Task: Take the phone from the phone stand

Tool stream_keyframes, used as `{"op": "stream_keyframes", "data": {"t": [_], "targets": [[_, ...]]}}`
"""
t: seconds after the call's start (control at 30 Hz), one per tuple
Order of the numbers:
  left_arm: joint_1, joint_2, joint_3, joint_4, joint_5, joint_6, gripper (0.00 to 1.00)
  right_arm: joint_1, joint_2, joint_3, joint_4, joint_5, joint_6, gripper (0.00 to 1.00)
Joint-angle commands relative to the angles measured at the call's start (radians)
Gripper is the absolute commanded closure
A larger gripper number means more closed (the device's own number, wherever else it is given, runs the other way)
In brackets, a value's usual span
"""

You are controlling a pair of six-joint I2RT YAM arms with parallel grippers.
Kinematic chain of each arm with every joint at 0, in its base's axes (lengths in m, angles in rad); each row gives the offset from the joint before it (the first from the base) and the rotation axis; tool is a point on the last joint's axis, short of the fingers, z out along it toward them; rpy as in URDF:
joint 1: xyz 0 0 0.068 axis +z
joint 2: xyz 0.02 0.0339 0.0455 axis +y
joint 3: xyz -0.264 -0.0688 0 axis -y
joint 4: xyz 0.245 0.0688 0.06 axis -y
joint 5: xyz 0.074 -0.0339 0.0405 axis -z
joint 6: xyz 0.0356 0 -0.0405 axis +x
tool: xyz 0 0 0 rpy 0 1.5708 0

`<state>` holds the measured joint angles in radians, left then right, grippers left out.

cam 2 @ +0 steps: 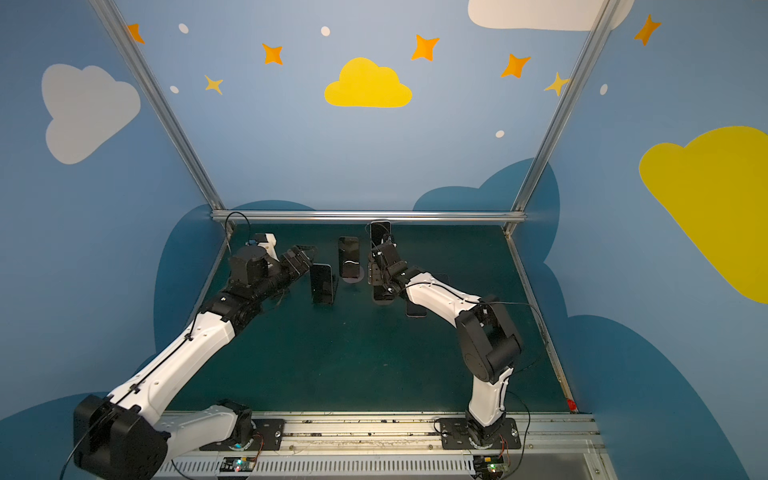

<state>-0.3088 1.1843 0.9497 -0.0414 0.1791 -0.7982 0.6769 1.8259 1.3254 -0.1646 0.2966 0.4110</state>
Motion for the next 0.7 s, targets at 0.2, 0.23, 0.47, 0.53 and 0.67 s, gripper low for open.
{"op": "stream_keyframes", "data": {"t": [0.2,0.23,0.47,0.53,0.67], "targets": [[-0.003,-0.007,0.004,0.0,-0.013,0.025,0.0,0.0,-0.006,0.005,0.007,-0.019,-0.009,0.3],[-0.002,-0.008,0.004,0.0,-0.011,0.027,0.0,0.002,-0.009,0.005,0.006,-0.016,-0.012,0.3],[-0.002,-0.006,0.004,0.003,-0.007,0.024,0.0,0.004,-0.055,-0.002,-0.004,-0.004,-0.029,0.3],[-0.003,-0.006,0.003,0.005,-0.004,0.023,0.0,0.004,-0.073,-0.006,-0.003,-0.004,-0.036,0.31],[-0.002,-0.006,0.003,0.006,-0.003,0.021,0.0,0.005,-0.107,-0.017,-0.003,0.008,-0.048,0.31]]}}
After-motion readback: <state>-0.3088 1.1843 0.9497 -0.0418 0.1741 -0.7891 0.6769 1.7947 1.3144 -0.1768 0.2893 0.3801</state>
